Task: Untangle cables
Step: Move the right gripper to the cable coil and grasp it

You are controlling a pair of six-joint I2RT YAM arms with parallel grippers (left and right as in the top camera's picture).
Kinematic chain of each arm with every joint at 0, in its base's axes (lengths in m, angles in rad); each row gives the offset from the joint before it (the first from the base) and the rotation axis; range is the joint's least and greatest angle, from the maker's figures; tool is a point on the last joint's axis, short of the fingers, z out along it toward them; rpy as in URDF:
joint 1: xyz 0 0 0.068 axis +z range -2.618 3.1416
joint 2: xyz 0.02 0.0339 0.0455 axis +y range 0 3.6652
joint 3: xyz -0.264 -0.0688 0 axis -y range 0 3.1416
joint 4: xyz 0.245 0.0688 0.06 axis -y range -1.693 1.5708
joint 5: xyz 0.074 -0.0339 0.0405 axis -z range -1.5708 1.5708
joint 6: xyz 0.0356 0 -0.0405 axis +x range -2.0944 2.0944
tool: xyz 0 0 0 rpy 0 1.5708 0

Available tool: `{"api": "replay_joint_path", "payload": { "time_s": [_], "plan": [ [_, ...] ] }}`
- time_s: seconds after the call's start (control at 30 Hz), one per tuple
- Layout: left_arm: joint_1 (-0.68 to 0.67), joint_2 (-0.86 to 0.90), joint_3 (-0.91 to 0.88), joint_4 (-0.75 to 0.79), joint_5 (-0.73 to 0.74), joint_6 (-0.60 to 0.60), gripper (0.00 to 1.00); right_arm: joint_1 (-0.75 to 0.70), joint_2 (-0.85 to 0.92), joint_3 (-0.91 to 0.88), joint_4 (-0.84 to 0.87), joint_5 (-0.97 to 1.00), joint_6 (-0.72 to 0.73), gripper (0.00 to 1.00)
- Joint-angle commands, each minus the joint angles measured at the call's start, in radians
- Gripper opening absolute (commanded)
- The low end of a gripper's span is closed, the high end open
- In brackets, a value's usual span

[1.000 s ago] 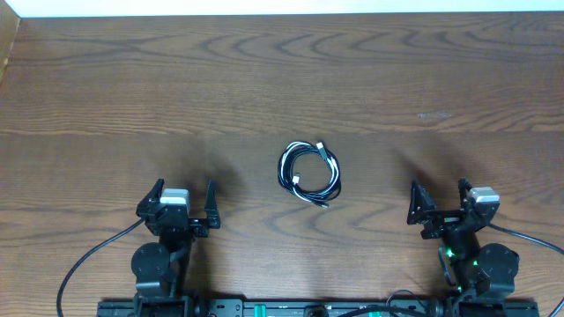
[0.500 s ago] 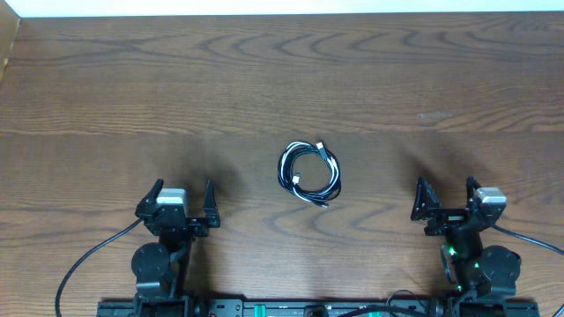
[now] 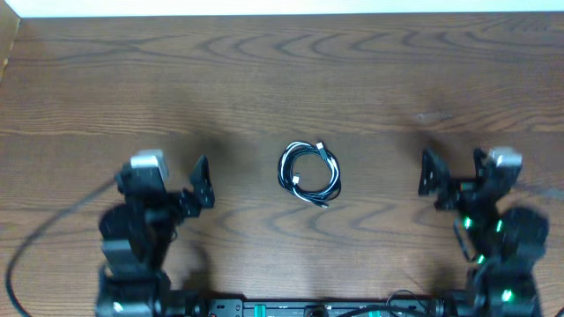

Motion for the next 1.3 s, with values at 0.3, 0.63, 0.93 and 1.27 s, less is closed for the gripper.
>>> {"api": "replay_joint_path", "payload": {
  "time_s": [0.3,0.63,0.93,1.27],
  "plan": [
    [-0.003,0.385,0.367,-0.342,0.173,-0.019,0.98,0.184,0.788,0.784,-0.681,-0.093,-0.174,0.99],
    [-0.003,0.505,0.370,-0.488,0.259,-0.017,0.98,0.319,1.092,0.820,-0.745,-0.163,-0.230,0.99],
    [-0.004,0.569,0.490,-0.536,0.354,-0.018,0.98,0.551,1.233,0.819,-0.694,-0.138,-0.532,0.99],
    [-0.003,0.570,0.491,-0.528,0.351,-0.014,0.98,0.696,1.395,0.818,-0.590,0.011,-0.534,0.85]
  ]
}}
